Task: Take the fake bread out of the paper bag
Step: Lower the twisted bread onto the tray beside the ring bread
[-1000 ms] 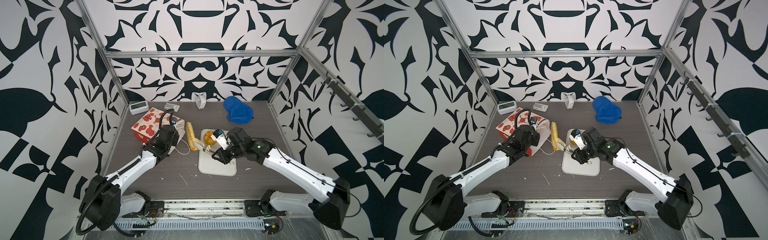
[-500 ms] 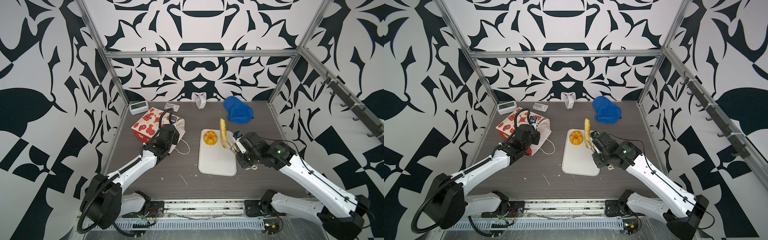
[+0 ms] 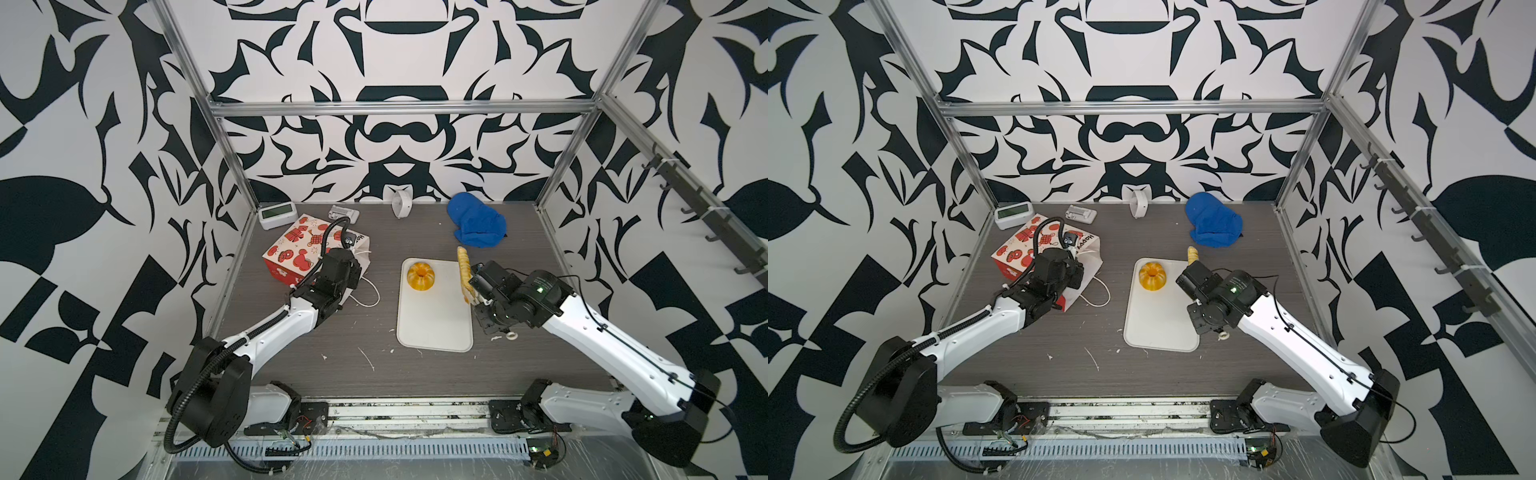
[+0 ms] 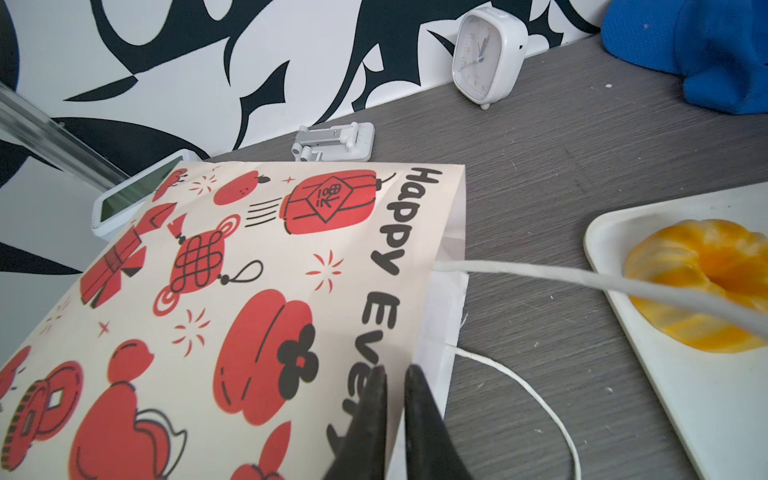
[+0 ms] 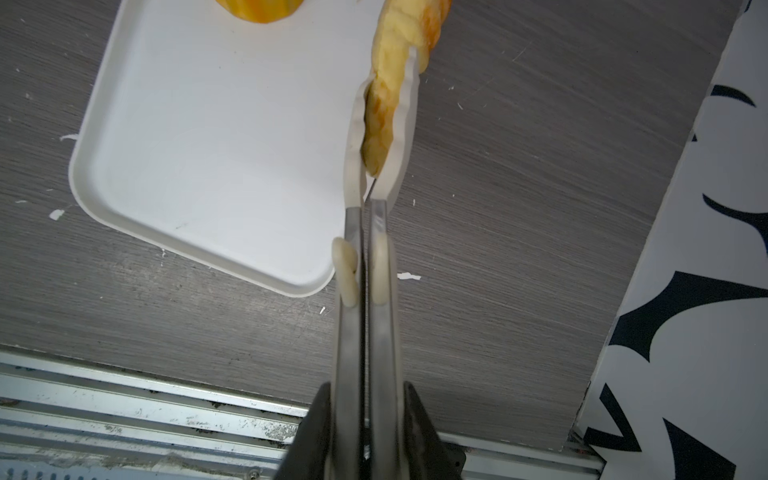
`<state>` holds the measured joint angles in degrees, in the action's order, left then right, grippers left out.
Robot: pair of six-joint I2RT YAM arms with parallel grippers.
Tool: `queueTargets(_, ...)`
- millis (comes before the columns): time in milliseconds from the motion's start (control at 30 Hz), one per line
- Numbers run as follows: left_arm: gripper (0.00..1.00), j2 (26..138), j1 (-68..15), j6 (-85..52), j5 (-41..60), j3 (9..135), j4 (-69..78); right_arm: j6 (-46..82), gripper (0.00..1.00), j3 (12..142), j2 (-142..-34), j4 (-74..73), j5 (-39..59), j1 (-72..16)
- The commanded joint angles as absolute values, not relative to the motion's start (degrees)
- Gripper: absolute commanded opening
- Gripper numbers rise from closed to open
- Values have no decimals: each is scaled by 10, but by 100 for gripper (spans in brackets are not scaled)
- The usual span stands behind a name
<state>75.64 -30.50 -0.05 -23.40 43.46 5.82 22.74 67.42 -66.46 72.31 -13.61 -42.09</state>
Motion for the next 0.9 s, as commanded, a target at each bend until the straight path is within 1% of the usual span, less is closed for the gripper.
queueTargets(0,13,760,-302,-9,-228,423,80,264,4,664,-663,728,-133,-420)
queueTargets(67,13,762,-302,-9,-226,420,86,275,4,653,-664,718,-118,-422)
queueTargets(300,13,765,-300,-11,-223,408,101,293,4,629,-687,702,-117,-437)
queueTargets(367,13,764,-298,-12,-221,404,105,297,4,621,-694,691,-89,-440)
queueTargets(500,13,760,-293,-14,-216,400,109,305,5,610,-710,669,-76,-452)
queueTargets(600,13,759,-291,-14,-214,398,110,308,8,603,-722,655,-67,-457)
queueTargets(733,13,759,-288,-17,-212,394,113,309,21,604,-726,643,-62,-463)
queueTargets(867,13,759,-286,-18,-209,392,115,308,25,606,-729,639,-61,-463)
